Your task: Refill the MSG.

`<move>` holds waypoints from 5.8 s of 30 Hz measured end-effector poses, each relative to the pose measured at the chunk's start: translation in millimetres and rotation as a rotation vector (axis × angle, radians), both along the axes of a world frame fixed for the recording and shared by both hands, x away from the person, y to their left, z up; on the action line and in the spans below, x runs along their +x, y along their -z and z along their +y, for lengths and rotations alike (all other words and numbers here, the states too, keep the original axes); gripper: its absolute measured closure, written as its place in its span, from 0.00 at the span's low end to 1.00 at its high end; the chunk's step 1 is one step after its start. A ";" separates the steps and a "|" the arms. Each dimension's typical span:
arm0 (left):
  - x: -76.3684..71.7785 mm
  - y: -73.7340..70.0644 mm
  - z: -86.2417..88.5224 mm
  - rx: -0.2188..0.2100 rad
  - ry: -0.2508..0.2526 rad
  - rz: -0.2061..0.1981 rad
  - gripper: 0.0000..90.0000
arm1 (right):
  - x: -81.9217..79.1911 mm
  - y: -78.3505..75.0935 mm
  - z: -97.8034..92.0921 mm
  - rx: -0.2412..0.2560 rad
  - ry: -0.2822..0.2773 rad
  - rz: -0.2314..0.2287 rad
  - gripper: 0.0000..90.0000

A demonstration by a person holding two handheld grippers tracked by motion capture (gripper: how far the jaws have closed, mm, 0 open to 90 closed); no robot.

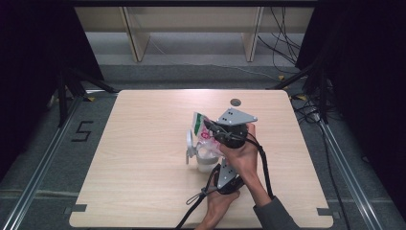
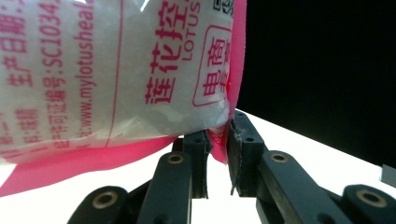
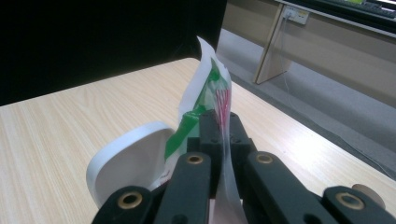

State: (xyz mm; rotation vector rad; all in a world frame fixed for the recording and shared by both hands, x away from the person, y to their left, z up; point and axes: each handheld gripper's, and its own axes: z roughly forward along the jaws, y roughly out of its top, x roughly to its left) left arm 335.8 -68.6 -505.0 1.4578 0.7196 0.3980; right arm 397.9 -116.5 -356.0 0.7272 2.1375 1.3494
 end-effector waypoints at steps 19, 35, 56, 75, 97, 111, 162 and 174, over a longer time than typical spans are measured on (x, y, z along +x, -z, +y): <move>0.7 0.7 -0.3 -0.006 0.002 -0.001 0.87 | 0.0 -0.1 -0.1 -0.008 -0.006 0.015 1.00; 0.4 0.4 -0.1 -0.005 0.000 -0.002 0.87 | 0.0 0.9 1.4 -0.003 -0.005 0.008 1.00; 0.8 -0.2 -0.4 -0.014 0.011 -0.001 0.87 | -0.7 1.1 3.2 -0.026 -0.003 0.001 1.00; 1.1 0.6 -0.2 -0.004 0.009 -0.001 0.87 | 0.5 1.6 1.6 -0.007 0.005 -0.008 1.00; -0.1 0.7 -0.9 0.002 0.006 0.005 0.87 | 1.4 2.0 0.2 -0.013 0.003 0.015 1.00; -0.3 0.3 -0.8 -0.001 0.004 -0.004 0.87 | 0.9 -0.2 -1.8 -0.006 0.001 0.010 1.00; 0.9 -1.1 7.7 0.122 0.014 -0.026 0.87 | -1.2 -2.7 -2.2 0.000 0.005 0.011 1.00; 1.0 -0.6 7.5 0.133 0.024 -0.025 0.87 | 0.8 1.0 0.4 -0.013 -0.005 0.014 1.00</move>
